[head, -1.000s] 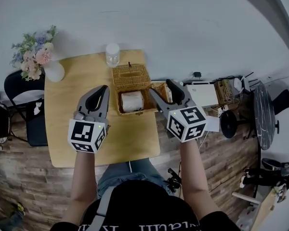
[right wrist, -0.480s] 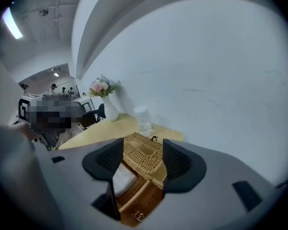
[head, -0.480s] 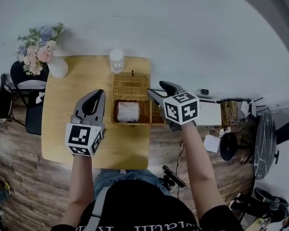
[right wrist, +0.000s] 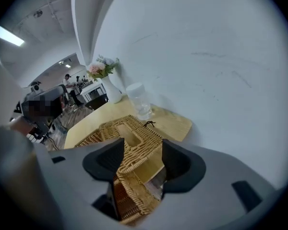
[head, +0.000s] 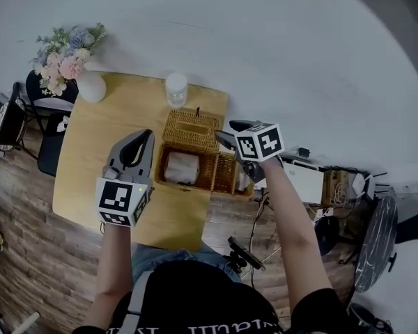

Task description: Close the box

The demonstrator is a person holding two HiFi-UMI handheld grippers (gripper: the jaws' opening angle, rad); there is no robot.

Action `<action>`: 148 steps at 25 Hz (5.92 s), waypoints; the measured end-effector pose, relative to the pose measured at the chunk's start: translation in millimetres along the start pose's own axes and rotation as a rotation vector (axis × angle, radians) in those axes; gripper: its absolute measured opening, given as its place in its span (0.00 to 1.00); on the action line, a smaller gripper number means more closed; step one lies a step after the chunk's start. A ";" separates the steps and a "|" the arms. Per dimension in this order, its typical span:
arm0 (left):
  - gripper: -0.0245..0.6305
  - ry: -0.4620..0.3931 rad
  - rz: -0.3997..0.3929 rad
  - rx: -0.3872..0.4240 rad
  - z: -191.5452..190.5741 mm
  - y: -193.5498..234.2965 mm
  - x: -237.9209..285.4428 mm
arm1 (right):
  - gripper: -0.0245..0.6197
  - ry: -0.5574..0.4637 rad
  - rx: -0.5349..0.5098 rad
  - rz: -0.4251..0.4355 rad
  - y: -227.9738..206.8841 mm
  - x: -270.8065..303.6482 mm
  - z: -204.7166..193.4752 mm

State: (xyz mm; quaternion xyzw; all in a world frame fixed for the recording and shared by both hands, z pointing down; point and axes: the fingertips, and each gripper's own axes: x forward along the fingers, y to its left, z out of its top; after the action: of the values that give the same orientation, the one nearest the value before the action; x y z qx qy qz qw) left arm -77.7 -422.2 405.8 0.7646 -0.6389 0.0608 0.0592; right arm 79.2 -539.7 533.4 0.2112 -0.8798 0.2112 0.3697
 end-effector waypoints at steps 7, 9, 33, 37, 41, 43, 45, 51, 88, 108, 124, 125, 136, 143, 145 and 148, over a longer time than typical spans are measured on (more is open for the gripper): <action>0.06 0.071 0.047 0.023 -12.7 -2.0 0.8 | 0.44 0.067 0.151 0.182 -23.3 33.4 -12.9; 0.06 0.084 0.061 0.026 -15.0 -2.2 1.4 | 0.44 0.070 0.193 0.239 -25.5 40.0 -13.5; 0.06 0.142 0.085 0.098 -34.8 -14.7 -0.9 | 0.30 -0.047 0.337 0.538 -30.1 58.0 -1.1; 0.06 0.125 0.075 0.108 -29.7 -21.2 -1.7 | 0.30 -0.077 0.217 0.473 -27.2 47.4 8.7; 0.06 0.100 0.071 0.118 -21.0 -26.1 -3.7 | 0.30 -0.091 0.089 0.394 -24.1 36.6 16.0; 0.06 0.087 0.070 0.123 -16.2 -28.3 -4.9 | 0.29 -0.103 0.036 0.363 -21.7 31.2 19.2; 0.06 0.078 0.067 0.128 -12.3 -29.4 -6.1 | 0.29 -0.119 -0.013 0.335 -17.9 25.3 22.6; 0.06 0.053 0.048 0.144 -3.9 -32.3 -10.2 | 0.29 -0.194 -0.211 0.200 -2.3 3.6 33.3; 0.06 -0.106 -0.081 0.101 34.9 -33.0 -93.6 | 0.18 -0.159 -0.579 -0.441 84.3 -76.8 5.5; 0.06 -0.107 -0.139 0.127 32.1 -39.2 -133.7 | 0.15 0.153 -0.632 -0.234 137.3 -73.9 -73.4; 0.06 -0.075 -0.136 0.131 20.0 -35.9 -124.6 | 0.20 0.324 -0.748 -0.211 144.7 -33.8 -126.6; 0.06 -0.073 -0.133 0.130 19.2 -34.2 -124.4 | 0.20 0.334 -0.747 -0.204 144.9 -30.3 -130.4; 0.06 -0.073 -0.124 0.108 13.9 -19.7 -125.3 | 0.19 0.322 -0.626 -0.175 142.8 -21.7 -136.7; 0.06 -0.085 -0.171 0.112 14.3 -18.3 -140.2 | 0.10 0.218 -0.527 -0.265 161.1 -35.6 -122.7; 0.06 -0.089 -0.188 0.114 13.5 -17.9 -145.5 | 0.10 0.160 -0.492 -0.293 171.6 -46.2 -112.0; 0.06 -0.092 -0.213 0.113 11.4 -19.1 -152.4 | 0.10 0.075 -0.458 -0.356 185.5 -66.2 -94.9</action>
State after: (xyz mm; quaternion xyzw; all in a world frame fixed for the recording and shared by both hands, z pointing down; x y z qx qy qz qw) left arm -85.6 -273.0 368.6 0.8322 -0.5517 0.0551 -0.0073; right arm 76.8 -322.9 505.0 0.2652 -0.8396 -0.0533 0.4711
